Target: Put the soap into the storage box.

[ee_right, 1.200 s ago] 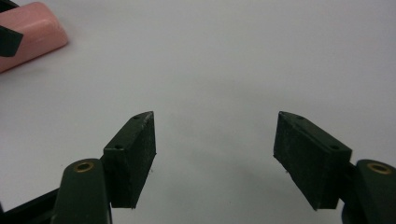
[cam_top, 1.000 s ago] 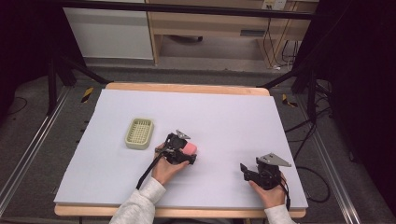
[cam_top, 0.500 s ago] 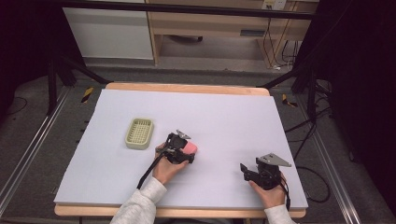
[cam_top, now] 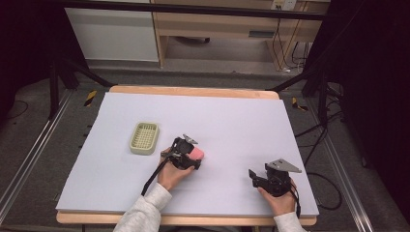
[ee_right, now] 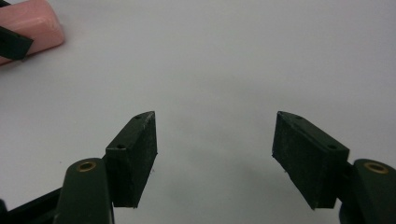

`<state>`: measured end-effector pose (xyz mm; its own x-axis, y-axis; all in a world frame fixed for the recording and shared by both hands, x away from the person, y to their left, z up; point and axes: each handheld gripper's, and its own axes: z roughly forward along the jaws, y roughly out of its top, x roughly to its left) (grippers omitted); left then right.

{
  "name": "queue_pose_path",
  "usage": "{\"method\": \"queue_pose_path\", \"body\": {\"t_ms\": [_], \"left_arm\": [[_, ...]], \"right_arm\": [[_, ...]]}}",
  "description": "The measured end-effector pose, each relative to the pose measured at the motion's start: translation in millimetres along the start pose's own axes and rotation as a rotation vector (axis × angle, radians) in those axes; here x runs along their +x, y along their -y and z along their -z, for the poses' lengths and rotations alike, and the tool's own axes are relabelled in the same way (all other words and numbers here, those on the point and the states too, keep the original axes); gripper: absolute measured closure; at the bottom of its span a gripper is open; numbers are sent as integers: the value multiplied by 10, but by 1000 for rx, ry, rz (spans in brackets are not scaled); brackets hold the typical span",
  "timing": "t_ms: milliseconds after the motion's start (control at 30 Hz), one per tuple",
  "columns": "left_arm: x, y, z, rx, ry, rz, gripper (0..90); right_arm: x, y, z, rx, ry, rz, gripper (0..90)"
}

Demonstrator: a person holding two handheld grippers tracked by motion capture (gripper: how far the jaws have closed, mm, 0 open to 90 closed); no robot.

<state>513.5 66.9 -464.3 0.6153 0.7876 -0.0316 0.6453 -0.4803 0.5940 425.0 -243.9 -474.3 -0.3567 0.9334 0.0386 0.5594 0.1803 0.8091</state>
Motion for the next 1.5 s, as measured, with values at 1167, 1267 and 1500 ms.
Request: {"method": "queue_pose_path", "body": {"t_ms": [1167, 1267, 1500], "left_arm": [[262, 122, 580, -81, 28, 16, 372], [301, 122, 618, -82, 20, 20, 373], [356, 117, 735, -98, 12, 20, 372]], "right_arm": [[-17, 17, 5, -24, 38, -6, 227], [-12, 18, 9, -30, 34, -23, 213], [-24, 40, -12, -40, 43, -21, 194]]}}
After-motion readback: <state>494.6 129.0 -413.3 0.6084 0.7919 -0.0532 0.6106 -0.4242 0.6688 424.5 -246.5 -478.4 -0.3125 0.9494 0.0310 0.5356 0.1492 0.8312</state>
